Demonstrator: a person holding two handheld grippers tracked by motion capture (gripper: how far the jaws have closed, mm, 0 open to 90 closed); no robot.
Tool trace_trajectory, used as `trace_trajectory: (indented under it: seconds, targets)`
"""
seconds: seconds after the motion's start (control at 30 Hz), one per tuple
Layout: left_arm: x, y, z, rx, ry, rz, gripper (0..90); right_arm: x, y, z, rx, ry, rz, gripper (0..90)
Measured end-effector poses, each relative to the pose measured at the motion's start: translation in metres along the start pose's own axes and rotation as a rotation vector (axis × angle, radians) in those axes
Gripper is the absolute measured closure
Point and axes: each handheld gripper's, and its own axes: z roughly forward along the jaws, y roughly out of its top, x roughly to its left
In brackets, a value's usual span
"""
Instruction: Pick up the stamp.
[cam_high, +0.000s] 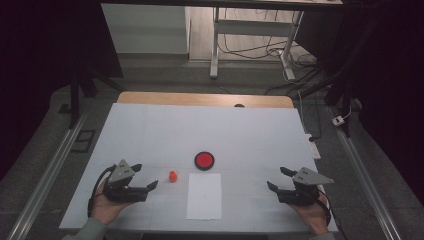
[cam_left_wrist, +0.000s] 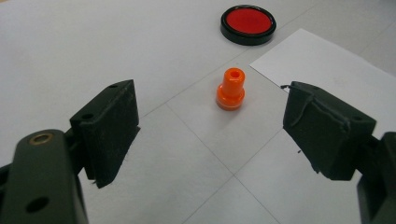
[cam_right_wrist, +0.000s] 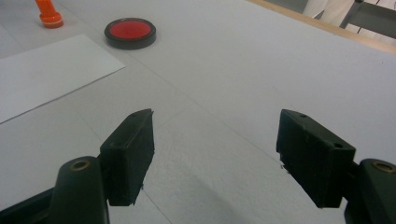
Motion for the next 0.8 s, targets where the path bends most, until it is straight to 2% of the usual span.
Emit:
trace_trajectory:
  seconds: [0.37, 0.6, 0.8]
  targets:
    - [0.001, 0.012, 0.007, -0.004, -0.015, 0.004, 18.8, 0.001, 0.000, 0.001, 0.009, -0.007, -0.011, 28.2]
    - [0.003, 0.026, 0.016, -0.013, -0.043, -0.006, 19.7, 0.002, 0.001, 0.001, 0.002, -0.006, -0.012, 28.5]
    - [0.001, 0.032, 0.025, -0.001, -0.045, 0.000, 20.3, 0.001, 0.002, 0.000, -0.001, -0.011, -0.011, 28.7]
